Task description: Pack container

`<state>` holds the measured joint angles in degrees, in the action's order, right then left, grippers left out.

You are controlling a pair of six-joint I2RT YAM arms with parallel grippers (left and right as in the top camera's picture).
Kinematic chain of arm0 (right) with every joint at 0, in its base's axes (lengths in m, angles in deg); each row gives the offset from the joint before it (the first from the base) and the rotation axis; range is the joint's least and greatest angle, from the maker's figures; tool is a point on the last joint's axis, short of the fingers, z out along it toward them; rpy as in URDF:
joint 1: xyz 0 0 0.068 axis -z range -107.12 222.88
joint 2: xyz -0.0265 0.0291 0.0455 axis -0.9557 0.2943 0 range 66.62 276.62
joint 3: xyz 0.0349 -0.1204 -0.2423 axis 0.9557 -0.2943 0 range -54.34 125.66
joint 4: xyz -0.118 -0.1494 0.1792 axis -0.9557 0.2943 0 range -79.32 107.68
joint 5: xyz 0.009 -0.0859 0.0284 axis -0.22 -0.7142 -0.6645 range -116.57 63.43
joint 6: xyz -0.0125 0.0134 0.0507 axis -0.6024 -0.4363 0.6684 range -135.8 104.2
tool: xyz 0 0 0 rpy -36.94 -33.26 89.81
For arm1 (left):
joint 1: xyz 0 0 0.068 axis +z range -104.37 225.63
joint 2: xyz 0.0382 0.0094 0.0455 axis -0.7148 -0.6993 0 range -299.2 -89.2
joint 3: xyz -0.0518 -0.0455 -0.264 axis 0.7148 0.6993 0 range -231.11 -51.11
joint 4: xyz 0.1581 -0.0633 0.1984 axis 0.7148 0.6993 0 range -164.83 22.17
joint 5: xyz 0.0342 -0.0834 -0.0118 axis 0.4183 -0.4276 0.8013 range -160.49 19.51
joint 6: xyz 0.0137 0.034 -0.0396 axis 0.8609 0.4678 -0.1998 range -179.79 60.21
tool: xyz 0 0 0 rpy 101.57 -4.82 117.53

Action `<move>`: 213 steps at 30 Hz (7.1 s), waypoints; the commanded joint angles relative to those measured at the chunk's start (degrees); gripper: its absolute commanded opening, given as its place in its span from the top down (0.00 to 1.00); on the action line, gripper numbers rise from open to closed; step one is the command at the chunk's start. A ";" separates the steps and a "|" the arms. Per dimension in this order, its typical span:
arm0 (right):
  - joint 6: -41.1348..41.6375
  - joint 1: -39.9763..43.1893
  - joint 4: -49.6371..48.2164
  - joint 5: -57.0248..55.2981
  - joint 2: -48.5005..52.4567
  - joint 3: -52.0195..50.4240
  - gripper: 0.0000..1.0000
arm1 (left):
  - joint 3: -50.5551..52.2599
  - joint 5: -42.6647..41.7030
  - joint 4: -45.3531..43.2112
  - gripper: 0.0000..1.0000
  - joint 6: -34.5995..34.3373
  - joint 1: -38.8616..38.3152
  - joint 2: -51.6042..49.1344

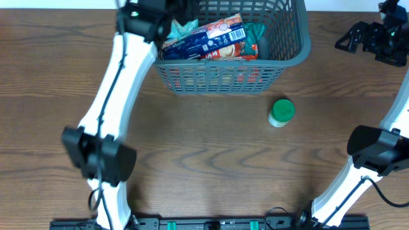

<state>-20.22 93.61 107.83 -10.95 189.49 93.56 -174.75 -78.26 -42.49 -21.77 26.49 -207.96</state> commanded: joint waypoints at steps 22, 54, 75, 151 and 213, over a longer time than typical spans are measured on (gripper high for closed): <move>0.85 -0.15 -5.29 -1.57 0.13 0.09 0.01 | -0.52 6.95 13.46 0.02 -6.03 1.01 8.22; 8.41 -15.96 0.00 -10.16 -34.38 -32.74 0.01 | 39.39 2.38 22.93 0.01 -32.79 42.21 24.79; 10.19 -22.01 -29.73 -10.27 -34.80 -72.13 0.01 | 40.65 2.38 20.44 0.02 -32.79 42.21 24.85; 10.64 -25.31 -55.36 -9.64 -17.09 -82.90 0.83 | 40.65 2.38 20.46 0.01 -32.76 42.21 24.92; -12.15 -35.10 -33.27 -16.72 -23.98 -12.59 0.99 | 40.65 2.38 21.27 0.01 -32.06 39.04 25.20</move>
<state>-28.24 60.24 76.07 -27.61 163.91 79.83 -133.87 -75.28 -21.68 -53.97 65.66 -183.11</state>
